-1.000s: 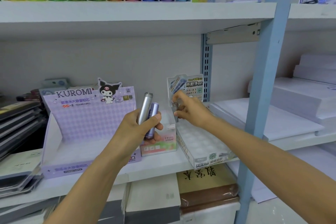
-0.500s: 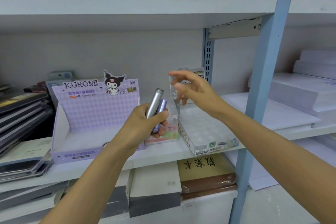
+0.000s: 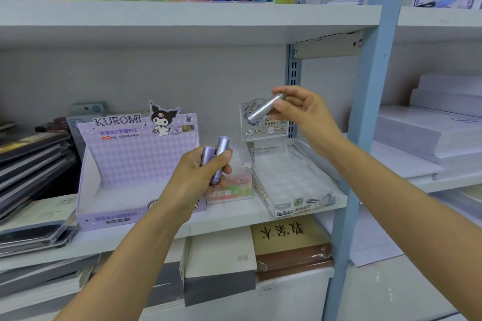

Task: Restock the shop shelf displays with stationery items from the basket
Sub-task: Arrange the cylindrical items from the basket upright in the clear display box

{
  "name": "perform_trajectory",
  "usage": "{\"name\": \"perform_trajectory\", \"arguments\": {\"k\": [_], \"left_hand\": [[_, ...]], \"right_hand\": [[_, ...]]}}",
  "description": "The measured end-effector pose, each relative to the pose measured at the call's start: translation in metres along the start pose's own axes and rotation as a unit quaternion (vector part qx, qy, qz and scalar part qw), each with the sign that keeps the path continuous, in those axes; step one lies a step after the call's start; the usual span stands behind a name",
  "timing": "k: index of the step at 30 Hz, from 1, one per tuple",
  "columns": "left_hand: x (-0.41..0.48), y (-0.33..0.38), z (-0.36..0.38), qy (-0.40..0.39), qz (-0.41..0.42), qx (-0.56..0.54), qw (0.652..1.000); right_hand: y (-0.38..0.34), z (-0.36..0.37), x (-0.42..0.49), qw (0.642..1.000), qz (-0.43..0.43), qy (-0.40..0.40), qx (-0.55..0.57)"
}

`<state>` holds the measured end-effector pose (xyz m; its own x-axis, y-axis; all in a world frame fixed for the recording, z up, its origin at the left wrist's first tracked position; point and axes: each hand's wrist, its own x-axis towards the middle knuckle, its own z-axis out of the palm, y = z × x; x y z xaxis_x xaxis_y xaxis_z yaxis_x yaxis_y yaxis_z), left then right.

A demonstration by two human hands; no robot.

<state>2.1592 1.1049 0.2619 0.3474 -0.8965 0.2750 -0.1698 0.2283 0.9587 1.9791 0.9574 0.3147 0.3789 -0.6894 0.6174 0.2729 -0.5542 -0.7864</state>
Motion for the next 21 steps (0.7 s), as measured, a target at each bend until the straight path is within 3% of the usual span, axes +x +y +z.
{"name": "perform_trajectory", "arguments": {"k": [2,5,9,18,21], "left_hand": [[0.000,0.000,0.001,-0.005,-0.001,-0.022,1.000],[0.001,0.000,0.004,-0.006,0.003,-0.025,1.000],[0.002,-0.003,0.005,-0.005,0.001,-0.012,1.000],[0.003,-0.007,0.004,-0.018,0.000,0.004,1.000],[0.003,-0.007,0.003,-0.016,0.007,0.010,1.000]], "right_hand": [[0.013,-0.007,0.002,0.997,0.021,0.019,-0.072],[0.037,-0.006,-0.001,0.985,0.039,-0.016,-0.166],[0.062,0.004,-0.002,0.956,0.006,-0.051,-0.290],[0.070,0.009,0.009,0.912,-0.011,-0.155,-0.380],[0.070,0.012,0.010,0.910,-0.001,-0.155,-0.384]]}}
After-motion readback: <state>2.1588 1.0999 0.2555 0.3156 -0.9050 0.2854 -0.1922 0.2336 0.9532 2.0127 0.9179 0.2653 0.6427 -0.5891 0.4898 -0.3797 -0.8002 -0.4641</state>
